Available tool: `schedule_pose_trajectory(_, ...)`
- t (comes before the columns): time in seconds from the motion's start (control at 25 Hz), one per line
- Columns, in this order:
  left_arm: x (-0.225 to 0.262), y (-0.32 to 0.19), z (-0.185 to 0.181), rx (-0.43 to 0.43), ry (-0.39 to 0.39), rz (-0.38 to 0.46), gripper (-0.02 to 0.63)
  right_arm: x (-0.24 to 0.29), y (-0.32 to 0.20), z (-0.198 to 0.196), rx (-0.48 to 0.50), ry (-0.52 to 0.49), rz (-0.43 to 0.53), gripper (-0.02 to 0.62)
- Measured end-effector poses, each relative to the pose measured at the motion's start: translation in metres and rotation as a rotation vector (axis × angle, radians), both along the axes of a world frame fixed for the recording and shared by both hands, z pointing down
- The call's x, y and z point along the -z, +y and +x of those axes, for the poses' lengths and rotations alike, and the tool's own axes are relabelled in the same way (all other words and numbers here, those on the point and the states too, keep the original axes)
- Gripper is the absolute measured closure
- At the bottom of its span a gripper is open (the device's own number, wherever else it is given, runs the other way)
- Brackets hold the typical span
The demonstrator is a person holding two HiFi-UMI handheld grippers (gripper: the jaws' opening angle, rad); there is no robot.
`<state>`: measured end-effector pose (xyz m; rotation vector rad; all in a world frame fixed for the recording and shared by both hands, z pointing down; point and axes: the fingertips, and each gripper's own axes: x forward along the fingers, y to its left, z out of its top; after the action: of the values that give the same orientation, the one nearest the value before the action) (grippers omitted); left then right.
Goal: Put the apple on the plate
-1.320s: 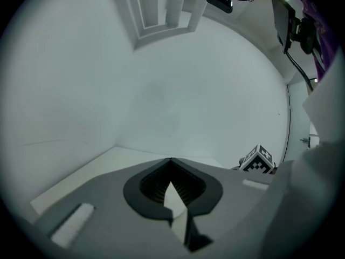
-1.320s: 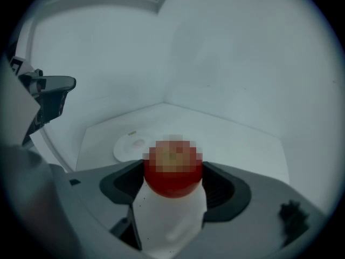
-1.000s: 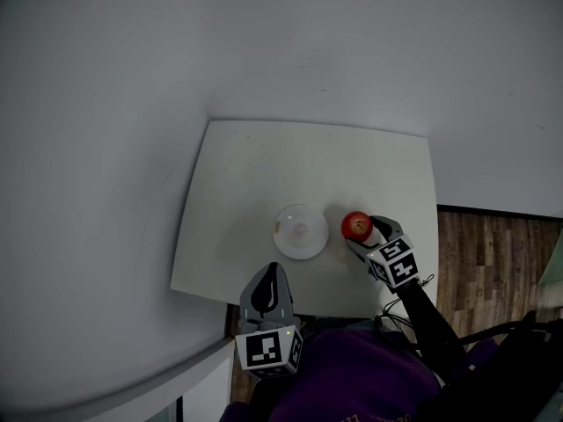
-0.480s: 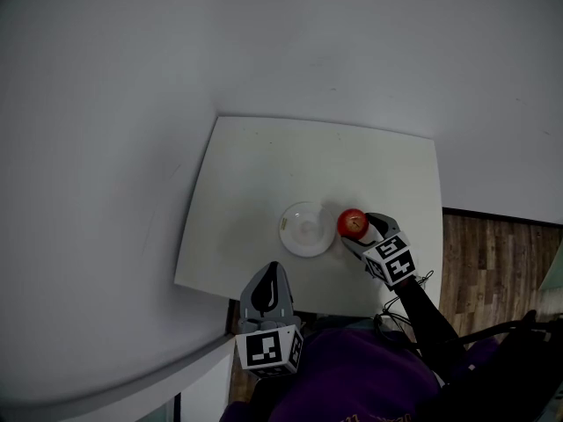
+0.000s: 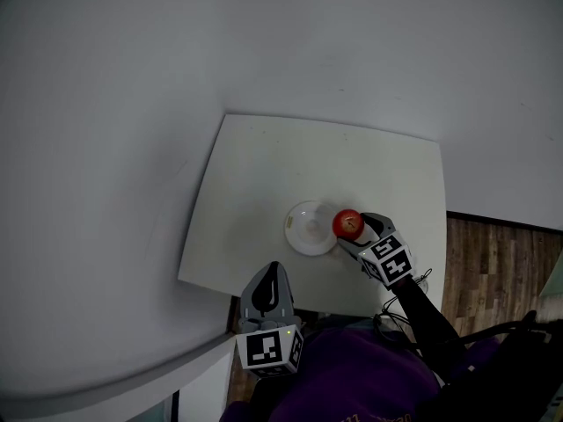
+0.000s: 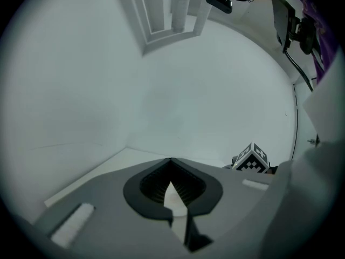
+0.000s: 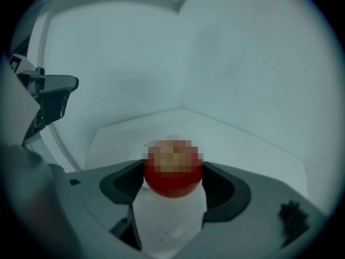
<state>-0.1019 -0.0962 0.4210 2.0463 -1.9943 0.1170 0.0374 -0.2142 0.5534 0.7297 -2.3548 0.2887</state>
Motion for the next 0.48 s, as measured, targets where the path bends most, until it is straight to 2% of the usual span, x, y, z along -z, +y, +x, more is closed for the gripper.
schedule_pose_trajectory(0.48, 0.001, 0.004, -0.003, 0.023, -0.009, -0.001, 0.600, 0.000, 0.003, -0.025, 0.063, -0.016, -0.004, 0.255)
